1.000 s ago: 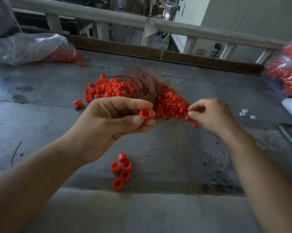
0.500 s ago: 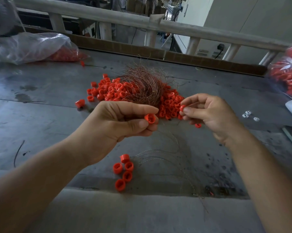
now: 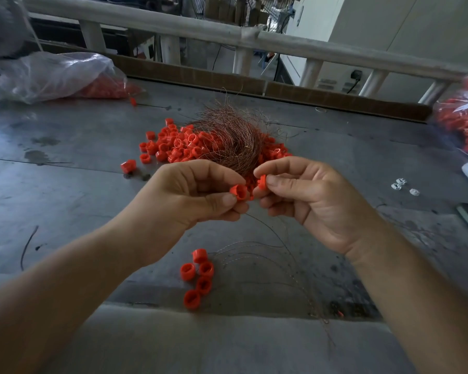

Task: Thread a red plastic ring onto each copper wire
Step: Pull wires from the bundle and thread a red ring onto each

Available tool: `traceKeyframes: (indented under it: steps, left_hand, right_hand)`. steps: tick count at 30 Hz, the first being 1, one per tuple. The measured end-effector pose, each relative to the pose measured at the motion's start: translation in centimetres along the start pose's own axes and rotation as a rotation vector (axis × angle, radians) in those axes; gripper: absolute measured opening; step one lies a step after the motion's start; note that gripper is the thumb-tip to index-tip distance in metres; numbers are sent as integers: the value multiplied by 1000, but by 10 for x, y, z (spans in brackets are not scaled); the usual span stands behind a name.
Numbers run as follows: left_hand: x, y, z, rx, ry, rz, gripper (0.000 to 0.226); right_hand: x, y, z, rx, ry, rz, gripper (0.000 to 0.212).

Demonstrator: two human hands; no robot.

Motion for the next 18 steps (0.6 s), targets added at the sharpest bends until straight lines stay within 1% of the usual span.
traceKeyframes:
  steps: [3,6,9,11,13,15,18]
  left_hand:
    - [0,1,0,19,6,2,20]
    - [0,1,-1,36,20,5,24]
    - [1,0,-4,49,48,7,29]
    - [2,-1,-5,47,63,2,30]
    - [2,-2,-5,50,72,-5,29]
    - [1,-2,-5,50,77,-11,29]
    - [1,-1,-5,59,71,-14,28]
  right_hand:
    - [-3,-5,2,-80,11,-60,22]
    - [-4,-13,3,-282,88,-171,21]
    - [-8,-24,9,-484,161,-328,16]
    - [-11,-28,12,-571,188,-401,19]
    - [-13,-28,14,-573,207,-409,24]
    - [-15,-28,16,-559,207,-415,26]
    - [-18,-34,20,-610,211,-458,27]
Point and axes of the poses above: each hand's wrist, its own x-axis towards the middle knuckle, its own z-axis out of the palm, y = z × x, the point moved 9 cm from there along x, towards the middle knuckle, and after that the axes turned 7 degrees about -x, right-handed, at the moved point
